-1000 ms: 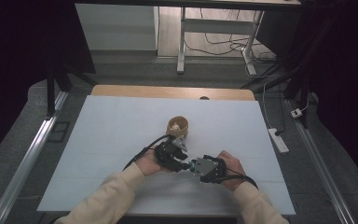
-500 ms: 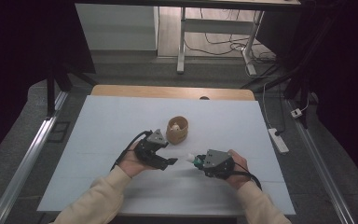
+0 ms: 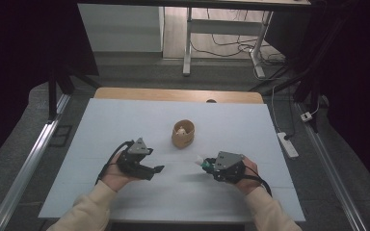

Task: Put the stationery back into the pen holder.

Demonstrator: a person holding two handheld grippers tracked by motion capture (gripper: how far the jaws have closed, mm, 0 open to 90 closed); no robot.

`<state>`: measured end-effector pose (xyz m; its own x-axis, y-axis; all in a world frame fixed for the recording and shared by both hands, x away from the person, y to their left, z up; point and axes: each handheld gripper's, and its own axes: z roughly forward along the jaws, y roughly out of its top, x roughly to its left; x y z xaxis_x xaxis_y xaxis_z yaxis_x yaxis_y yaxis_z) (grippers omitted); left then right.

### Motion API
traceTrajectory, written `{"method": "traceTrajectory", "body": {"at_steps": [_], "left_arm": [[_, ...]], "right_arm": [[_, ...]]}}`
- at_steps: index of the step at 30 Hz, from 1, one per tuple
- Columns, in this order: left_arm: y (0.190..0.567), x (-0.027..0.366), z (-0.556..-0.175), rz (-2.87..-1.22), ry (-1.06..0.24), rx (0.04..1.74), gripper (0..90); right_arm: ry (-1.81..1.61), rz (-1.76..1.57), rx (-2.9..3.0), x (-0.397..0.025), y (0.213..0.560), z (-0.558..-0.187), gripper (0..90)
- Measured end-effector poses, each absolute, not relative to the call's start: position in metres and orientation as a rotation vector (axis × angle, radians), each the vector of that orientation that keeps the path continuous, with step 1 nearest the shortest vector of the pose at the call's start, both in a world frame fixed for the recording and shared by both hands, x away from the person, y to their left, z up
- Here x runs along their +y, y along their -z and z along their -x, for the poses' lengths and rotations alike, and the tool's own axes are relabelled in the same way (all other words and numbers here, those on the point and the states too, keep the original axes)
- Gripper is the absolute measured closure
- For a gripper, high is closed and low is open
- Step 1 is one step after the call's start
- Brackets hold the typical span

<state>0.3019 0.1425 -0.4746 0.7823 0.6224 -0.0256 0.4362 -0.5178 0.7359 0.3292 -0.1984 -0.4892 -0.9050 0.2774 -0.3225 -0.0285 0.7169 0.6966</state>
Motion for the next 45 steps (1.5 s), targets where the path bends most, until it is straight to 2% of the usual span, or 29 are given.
{"method": "traceTrajectory", "body": {"at_steps": [12,24,38,45], "left_arm": [[0.488,0.187,-0.288,-2.154,-0.349,0.913,22.9],[0.498,0.214,-0.28,-2.107,-0.38,1.002,21.9],[0.501,0.211,-0.28,-2.128,-0.402,0.988,20.4],[0.502,0.209,-0.28,-2.131,-0.398,0.979,19.8]], "right_arm": [[-1.06,-0.247,2.506,-0.205,0.488,-0.331,65.8],[-1.076,-0.299,2.487,-0.21,0.486,-0.335,65.8],[-1.151,-0.377,2.441,-0.216,0.482,-0.341,65.7],[-1.237,-0.471,2.385,-0.222,0.469,-0.351,65.7]]}}
